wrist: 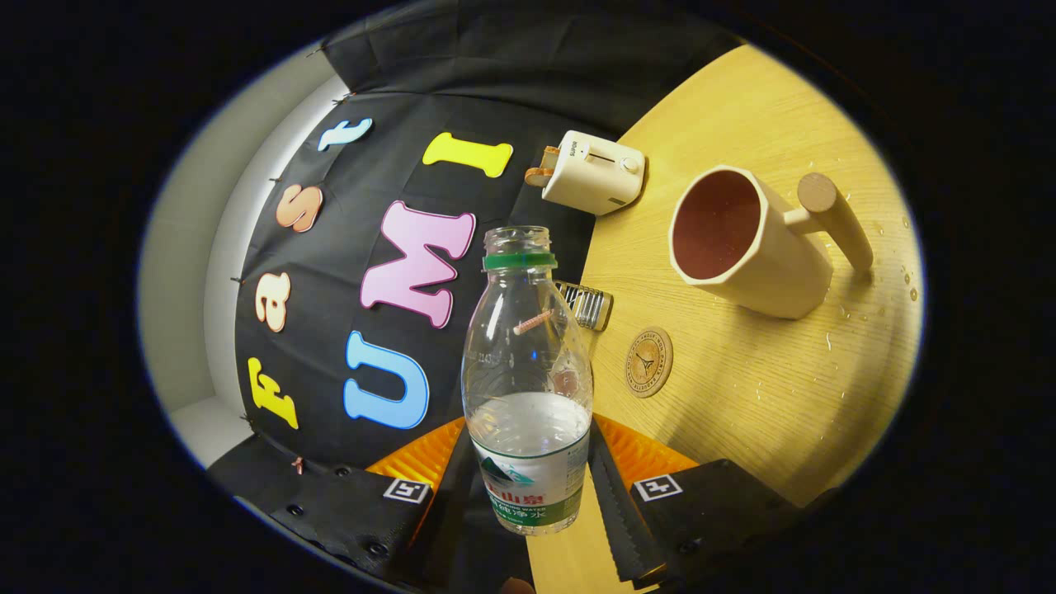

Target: Take the bottle from table, then pour the juice into the cup, finally place the bottle on the coaster

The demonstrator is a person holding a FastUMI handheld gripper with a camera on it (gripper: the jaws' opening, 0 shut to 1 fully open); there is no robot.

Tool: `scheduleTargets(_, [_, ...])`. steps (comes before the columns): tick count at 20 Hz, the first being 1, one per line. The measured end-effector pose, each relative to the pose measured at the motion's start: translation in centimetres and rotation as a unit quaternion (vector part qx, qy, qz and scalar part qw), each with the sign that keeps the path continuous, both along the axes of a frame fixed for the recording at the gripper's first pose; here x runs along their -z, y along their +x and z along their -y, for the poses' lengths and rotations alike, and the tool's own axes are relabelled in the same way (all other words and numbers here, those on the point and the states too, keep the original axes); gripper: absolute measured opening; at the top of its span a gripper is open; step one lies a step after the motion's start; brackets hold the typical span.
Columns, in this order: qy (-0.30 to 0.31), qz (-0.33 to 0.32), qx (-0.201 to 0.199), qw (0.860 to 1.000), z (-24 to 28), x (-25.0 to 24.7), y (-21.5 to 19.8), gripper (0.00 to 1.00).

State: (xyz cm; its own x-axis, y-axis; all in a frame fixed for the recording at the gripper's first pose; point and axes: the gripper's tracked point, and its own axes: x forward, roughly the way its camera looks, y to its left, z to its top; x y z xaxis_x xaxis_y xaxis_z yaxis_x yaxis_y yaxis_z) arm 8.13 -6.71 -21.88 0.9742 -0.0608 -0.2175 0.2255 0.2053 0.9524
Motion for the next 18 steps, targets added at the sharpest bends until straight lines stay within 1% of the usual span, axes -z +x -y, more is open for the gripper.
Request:
scheduleTargets(6, [0.064, 0.006, 0.022, 0.998, 0.8, 0.6, 0.0, 0.74])
scheduleTargets(12, [0.114, 0.007, 0.032, 0.993, 0.8, 1.3, -0.2, 0.74])
scheduleTargets(18, [0.142, 0.005, 0.036, 0.989, 0.9, 1.9, 0.0, 0.74])
